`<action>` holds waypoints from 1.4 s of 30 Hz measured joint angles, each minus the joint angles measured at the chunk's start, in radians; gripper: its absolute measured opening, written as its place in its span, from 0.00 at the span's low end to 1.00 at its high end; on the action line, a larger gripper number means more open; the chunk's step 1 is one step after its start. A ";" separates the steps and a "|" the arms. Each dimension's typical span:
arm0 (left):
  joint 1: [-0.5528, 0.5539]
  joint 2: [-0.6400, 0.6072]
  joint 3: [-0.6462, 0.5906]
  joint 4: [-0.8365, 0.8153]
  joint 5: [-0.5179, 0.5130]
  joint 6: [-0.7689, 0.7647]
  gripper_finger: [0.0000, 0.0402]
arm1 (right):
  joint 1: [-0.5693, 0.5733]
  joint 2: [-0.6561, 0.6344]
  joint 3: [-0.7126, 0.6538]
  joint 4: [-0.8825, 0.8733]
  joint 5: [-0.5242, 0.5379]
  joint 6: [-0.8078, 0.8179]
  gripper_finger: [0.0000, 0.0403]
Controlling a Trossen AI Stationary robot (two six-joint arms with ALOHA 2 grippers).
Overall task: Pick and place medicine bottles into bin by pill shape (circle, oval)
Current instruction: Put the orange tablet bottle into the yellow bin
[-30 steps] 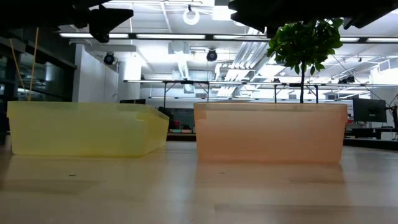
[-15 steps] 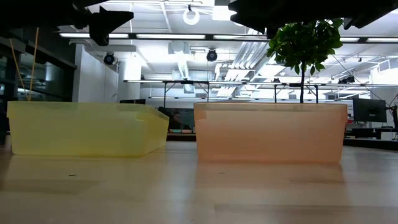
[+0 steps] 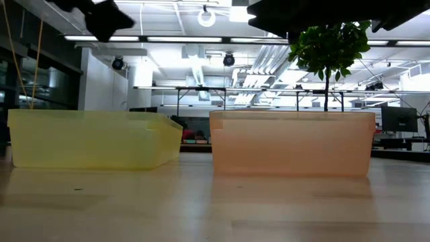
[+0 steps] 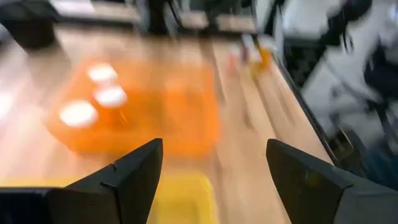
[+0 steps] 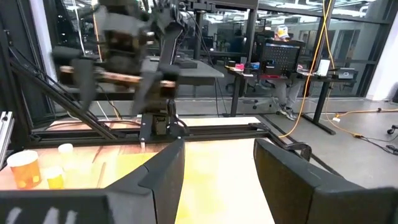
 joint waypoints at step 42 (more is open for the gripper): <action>-0.477 0.585 0.150 -0.296 -0.054 -0.152 0.55 | -0.001 0.000 0.000 -0.008 0.000 0.024 0.46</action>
